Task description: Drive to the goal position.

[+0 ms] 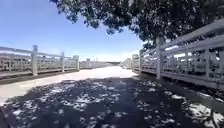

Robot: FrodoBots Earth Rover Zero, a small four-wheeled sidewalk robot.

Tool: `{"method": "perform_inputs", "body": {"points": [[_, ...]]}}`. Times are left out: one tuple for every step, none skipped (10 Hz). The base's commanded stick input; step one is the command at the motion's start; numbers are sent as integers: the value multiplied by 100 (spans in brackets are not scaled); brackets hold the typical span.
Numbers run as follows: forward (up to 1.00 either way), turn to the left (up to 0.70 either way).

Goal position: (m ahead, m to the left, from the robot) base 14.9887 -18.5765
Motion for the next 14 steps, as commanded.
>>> {"method": "perform_inputs", "body": {"points": [[70, 0], [70, 0], [70, 0], [70, 0], [70, 0], [70, 0], [70, 0], [70, 0], [70, 0], [70, 0], [70, 0], [70, 0], [70, 0], [70, 0]]}}
